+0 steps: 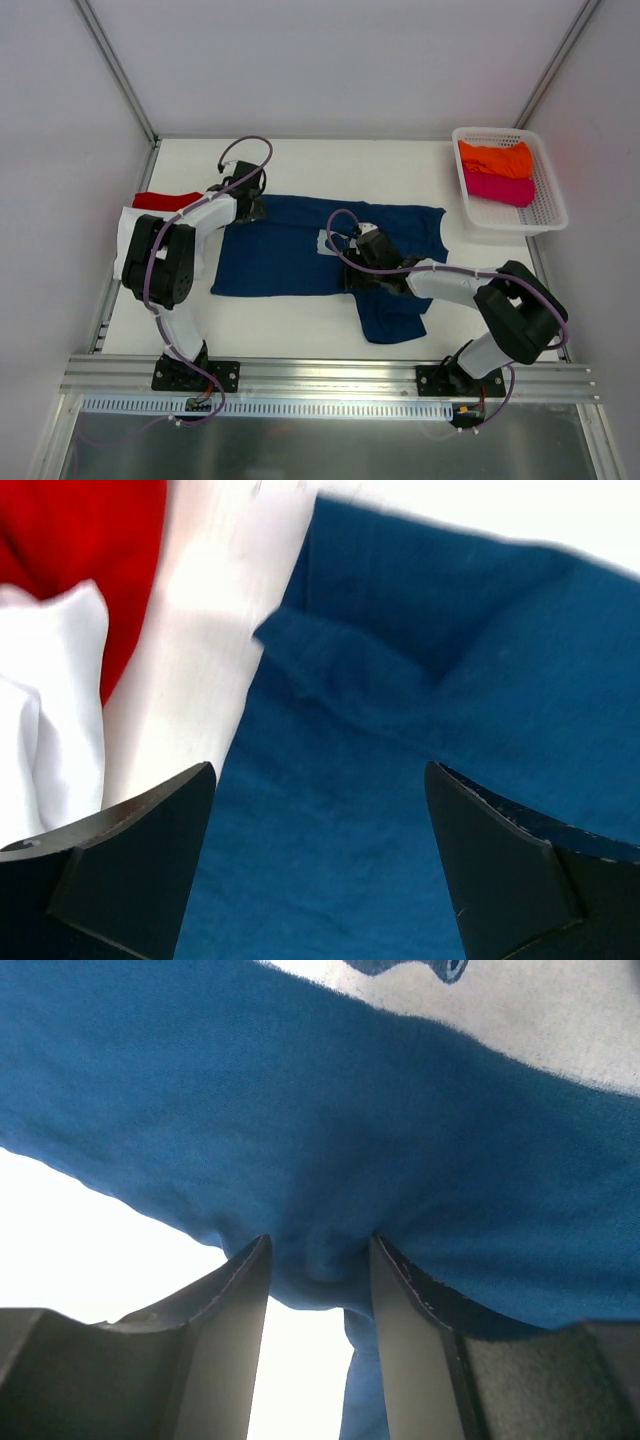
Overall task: Fold and stack the t-shirts
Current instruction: Fold the tshirt
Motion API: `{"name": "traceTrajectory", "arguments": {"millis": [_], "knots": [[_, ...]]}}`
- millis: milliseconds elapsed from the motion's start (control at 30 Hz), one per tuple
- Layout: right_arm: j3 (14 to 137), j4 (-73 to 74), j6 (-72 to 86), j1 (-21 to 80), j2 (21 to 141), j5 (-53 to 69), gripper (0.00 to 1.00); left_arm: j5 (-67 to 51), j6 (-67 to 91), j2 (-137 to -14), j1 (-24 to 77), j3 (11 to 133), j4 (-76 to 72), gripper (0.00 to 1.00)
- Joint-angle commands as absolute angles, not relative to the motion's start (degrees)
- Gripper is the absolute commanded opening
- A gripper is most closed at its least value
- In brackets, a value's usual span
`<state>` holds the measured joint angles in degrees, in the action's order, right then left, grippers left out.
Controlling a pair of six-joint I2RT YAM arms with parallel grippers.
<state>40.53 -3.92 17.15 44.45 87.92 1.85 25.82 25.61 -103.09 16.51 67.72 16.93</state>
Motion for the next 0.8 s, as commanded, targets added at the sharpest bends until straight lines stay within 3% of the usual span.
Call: {"name": "traceTrajectory", "arguments": {"millis": [0,233,533,600,767], "knots": [[38.5,-4.04,17.75,44.47,86.49,2.29,0.48,27.95,23.73,-105.63,15.91,72.15,16.96,0.87],[37.36,-3.25,17.4,44.47,85.08,1.49,0.48,24.0,23.29,-108.19,12.92,76.55,17.05,0.85],[37.27,-3.78,18.02,44.56,86.05,2.2,0.48,22.41,22.67,-110.3,11.78,79.89,18.19,0.72],[37.0,-3.78,18.11,44.56,85.7,2.11,0.48,21.54,22.67,-111.0,11.51,80.59,18.63,0.63],[36.56,-3.78,18.11,44.47,84.99,1.85,0.48,18.72,23.29,-113.2,10.64,82.0,19.86,0.56]]}}
